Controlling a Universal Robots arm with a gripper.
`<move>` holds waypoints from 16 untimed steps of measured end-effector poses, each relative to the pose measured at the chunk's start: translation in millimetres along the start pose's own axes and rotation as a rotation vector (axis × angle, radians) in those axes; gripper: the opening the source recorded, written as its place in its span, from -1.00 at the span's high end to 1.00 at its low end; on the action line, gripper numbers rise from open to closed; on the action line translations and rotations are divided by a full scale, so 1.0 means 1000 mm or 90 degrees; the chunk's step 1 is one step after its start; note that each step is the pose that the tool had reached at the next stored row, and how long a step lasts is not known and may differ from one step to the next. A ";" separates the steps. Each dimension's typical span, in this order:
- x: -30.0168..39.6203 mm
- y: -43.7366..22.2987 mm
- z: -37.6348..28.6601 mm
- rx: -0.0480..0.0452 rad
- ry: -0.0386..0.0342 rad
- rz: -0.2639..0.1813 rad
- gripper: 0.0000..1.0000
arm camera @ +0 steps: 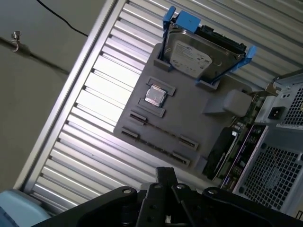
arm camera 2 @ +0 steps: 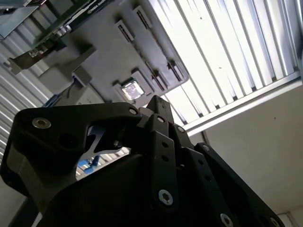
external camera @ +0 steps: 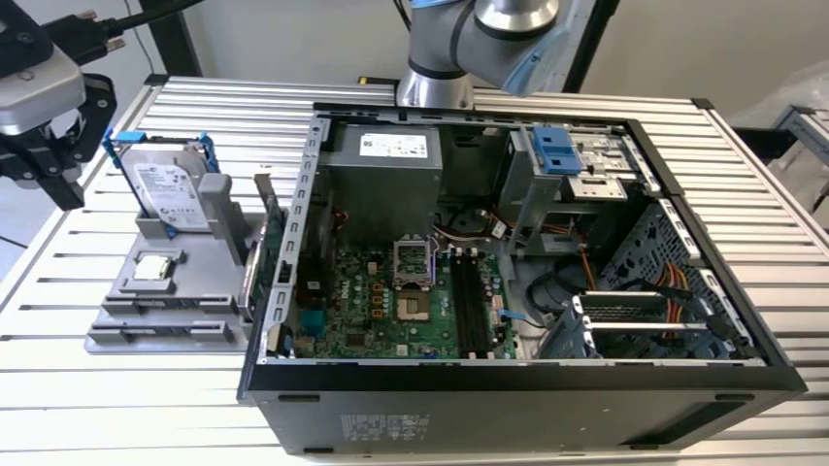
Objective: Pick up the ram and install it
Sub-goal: 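Pick up the ram and move it above insertion slot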
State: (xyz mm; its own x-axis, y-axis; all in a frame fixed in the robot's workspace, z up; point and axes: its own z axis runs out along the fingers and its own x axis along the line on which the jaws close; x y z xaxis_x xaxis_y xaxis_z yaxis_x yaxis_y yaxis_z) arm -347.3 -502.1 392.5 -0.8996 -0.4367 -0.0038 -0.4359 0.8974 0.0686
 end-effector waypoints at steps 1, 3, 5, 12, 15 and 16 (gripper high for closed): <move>0.0000 0.0000 0.0000 0.0000 0.0002 -0.003 1.00; 0.0000 0.0000 0.0000 -0.0001 0.0006 -0.009 1.00; 0.0000 0.0000 0.0000 -0.0001 0.0010 -0.015 1.00; 0.0000 0.0000 0.0000 -0.0001 0.0024 -0.036 1.00; 0.0000 0.0000 0.0000 -0.0002 0.0031 -0.045 1.00; 0.0000 0.0000 0.0000 -0.0002 0.0033 -0.048 1.00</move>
State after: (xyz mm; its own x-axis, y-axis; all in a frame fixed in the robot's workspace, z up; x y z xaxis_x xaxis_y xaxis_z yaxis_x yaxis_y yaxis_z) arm -347.2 -502.1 392.5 -0.8640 -0.5034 -0.0037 -0.5025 0.8619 0.0686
